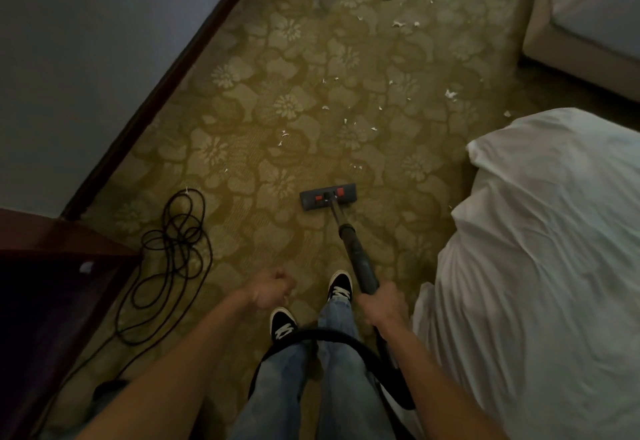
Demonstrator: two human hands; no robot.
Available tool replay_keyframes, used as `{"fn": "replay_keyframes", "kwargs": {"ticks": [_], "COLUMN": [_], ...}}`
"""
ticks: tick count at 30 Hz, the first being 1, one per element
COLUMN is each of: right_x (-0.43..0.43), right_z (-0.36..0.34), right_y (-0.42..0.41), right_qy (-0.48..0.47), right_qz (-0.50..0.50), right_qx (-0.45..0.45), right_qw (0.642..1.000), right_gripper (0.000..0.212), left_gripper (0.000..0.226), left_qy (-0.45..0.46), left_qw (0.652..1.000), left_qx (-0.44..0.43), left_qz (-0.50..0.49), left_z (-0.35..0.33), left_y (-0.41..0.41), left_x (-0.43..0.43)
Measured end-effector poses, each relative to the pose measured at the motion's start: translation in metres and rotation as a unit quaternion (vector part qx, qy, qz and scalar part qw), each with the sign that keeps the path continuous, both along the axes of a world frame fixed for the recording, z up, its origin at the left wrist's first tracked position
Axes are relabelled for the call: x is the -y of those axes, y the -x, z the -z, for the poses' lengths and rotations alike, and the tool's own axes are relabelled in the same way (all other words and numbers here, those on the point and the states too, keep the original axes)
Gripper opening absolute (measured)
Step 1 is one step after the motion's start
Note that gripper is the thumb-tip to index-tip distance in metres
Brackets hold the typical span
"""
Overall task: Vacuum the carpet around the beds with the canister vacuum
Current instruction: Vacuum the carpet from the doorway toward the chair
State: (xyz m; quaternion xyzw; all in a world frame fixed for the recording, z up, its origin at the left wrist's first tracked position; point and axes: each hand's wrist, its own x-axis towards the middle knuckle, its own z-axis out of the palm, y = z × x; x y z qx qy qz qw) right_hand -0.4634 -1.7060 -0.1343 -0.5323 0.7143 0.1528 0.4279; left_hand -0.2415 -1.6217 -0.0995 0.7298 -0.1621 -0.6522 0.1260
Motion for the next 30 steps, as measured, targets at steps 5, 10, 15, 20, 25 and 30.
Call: {"fn": "replay_keyframes", "kwargs": {"ticks": [5, 10, 15, 20, 25, 30], "right_x": [0.016, 0.058, 0.108, 0.149, 0.177, 0.196], "right_z": [0.003, 0.006, 0.012, 0.013, 0.013, 0.014], "right_y": [0.005, 0.003, 0.0, -0.002, -0.005, -0.022], "right_qy": [0.008, 0.022, 0.037, 0.029, 0.009, 0.004], "right_qz": [0.011, 0.024, 0.04, 0.04, 0.021, -0.011], "right_qx": [0.002, 0.007, 0.026, 0.03, 0.022, 0.04], "right_qw": [1.0, 0.999, 0.998, 0.998, 1.0, 0.999], "right_gripper": [0.044, 0.042, 0.037, 0.037, 0.037, 0.035], "left_gripper": [0.017, 0.026, 0.027, 0.02, 0.015, 0.019], "left_qy": [0.006, 0.009, 0.001, -0.003, 0.005, 0.015], "left_qw": [1.0, 0.999, 0.999, 0.999, 0.999, 0.997], "left_qx": [0.02, 0.036, 0.038, 0.042, 0.04, 0.032], "left_qz": [0.007, 0.007, 0.004, -0.018, -0.032, -0.064], "left_z": [-0.001, 0.0, 0.002, 0.005, 0.007, 0.007], "left_y": [-0.005, -0.003, 0.001, 0.0, -0.004, -0.006], "left_x": [0.019, 0.046, 0.077, 0.111, 0.139, 0.152]}}
